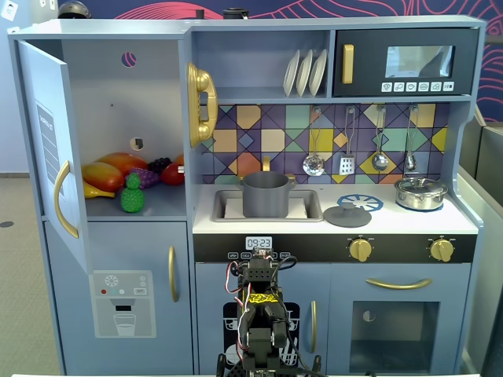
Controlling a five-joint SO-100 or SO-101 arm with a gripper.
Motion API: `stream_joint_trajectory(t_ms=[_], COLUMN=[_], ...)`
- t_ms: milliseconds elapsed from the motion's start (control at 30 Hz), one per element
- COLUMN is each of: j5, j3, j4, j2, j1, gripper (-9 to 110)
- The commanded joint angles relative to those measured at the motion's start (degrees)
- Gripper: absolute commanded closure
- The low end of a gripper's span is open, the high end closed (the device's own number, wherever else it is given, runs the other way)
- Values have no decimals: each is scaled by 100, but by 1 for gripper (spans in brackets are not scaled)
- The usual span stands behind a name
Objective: Pick up the green pineapple from the left cabinet and place it in the gray recipient
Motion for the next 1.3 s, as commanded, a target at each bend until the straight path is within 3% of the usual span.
stream_joint_trajectory(t_ms=[0, 200, 367, 467, 533, 767, 1267], j5=[-940, -1441, -272, -457, -615, -721, -237], j3=[-9, -9, -9, -18, -202, -1521, -3709], j4=[615, -1002, -4359, -6381, -7128, -7638, -8429], j2=[-44, -62, 396, 211, -70, -1345, -4175], j1=[-325, -1934, -4087, -4799, -5019, -5273, -4438], gripper=[101, 101, 87, 78, 73, 74, 66])
